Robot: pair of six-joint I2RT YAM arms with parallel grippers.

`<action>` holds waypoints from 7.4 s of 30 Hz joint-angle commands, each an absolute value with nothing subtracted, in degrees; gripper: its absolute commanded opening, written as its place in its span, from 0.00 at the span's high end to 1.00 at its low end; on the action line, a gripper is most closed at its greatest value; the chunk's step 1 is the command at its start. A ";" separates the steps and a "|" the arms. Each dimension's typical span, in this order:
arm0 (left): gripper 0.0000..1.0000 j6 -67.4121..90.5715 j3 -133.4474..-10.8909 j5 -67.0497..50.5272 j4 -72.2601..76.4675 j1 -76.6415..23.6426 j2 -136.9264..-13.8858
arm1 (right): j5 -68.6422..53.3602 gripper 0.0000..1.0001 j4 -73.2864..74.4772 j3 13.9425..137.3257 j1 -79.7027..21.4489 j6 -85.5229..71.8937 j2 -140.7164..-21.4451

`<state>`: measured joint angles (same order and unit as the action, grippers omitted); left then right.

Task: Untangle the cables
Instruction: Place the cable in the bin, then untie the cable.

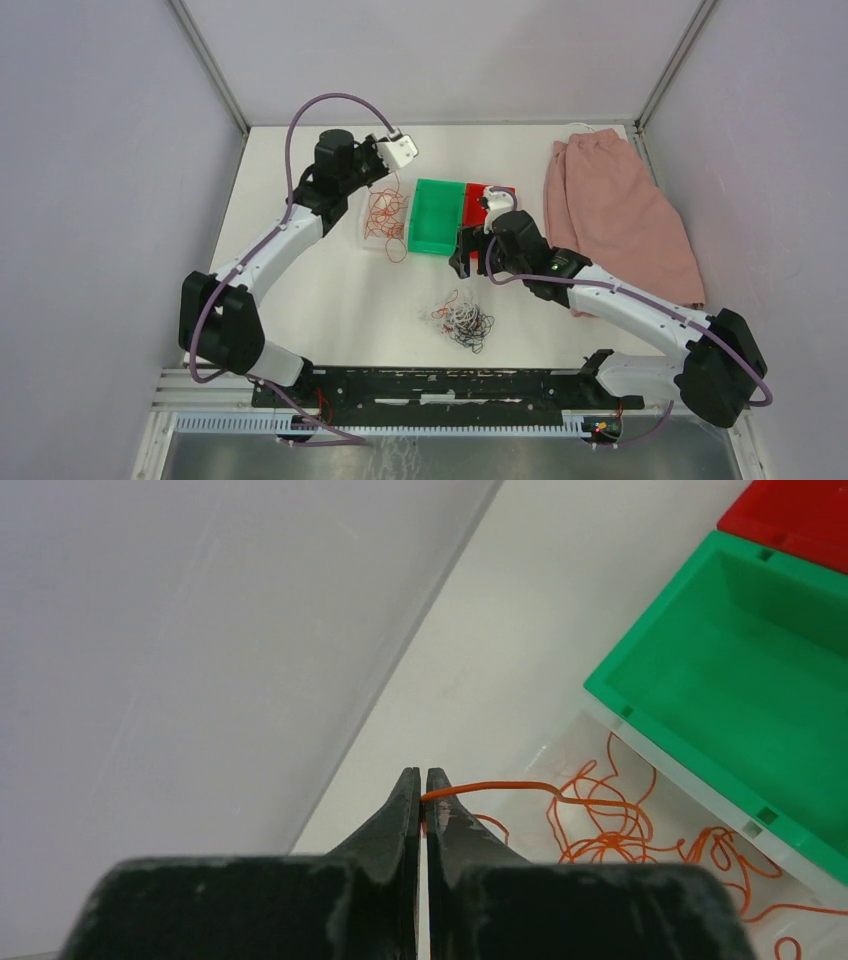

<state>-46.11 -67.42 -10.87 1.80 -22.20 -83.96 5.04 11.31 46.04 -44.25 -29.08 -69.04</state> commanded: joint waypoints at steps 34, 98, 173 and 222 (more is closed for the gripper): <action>0.94 -27.22 -79.59 -14.76 -15.68 -23.08 -99.42 | 5.21 0.09 11.22 44.03 -42.36 -29.91 -63.74; 0.24 -43.39 -76.30 -35.73 -50.45 -16.97 -82.14 | -9.25 0.39 13.44 46.80 -46.11 -36.67 -76.41; 0.27 -37.00 -59.02 -53.52 -35.92 -21.02 -62.15 | -25.07 0.90 9.18 57.98 -47.02 -38.72 -74.11; 0.97 -11.66 -70.16 -45.21 -16.48 -37.18 -61.67 | -11.77 0.11 3.48 45.14 -46.67 -28.45 -50.75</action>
